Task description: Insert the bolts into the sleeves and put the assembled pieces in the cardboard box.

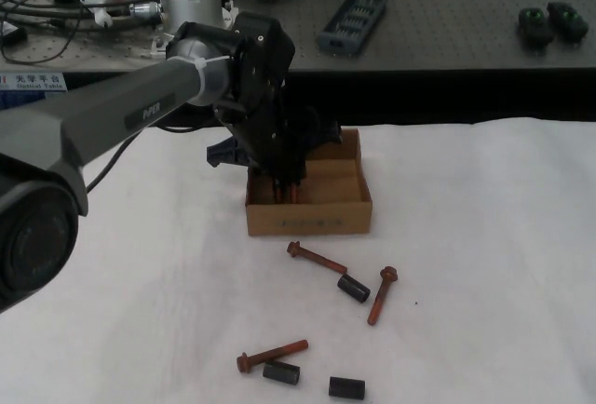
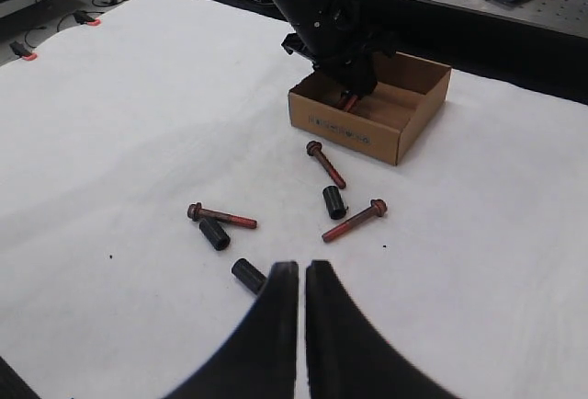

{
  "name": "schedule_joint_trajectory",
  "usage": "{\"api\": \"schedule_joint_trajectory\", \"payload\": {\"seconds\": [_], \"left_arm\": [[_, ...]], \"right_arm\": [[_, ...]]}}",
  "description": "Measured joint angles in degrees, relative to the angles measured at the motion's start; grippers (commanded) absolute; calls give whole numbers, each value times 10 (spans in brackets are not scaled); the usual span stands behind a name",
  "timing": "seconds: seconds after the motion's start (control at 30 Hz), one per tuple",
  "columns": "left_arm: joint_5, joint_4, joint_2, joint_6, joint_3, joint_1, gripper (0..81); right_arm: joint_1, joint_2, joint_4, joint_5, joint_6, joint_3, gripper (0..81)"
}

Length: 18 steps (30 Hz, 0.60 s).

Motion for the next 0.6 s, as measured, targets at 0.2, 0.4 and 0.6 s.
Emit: {"api": "schedule_joint_trajectory", "payload": {"seconds": [0.2, 0.4, 0.6], "left_arm": [[0, 0, 0, 0, 0, 0, 229], [0, 1, 0, 0, 0, 0, 231], [1, 11, 0, 0, -1, 0, 231]], "right_arm": [[0, 0, 0, 0, 9, 0, 32], [0, 0, 0, 0, 11, 0, 32], [0, 0, 0, 0, 12, 0, 32]]}}
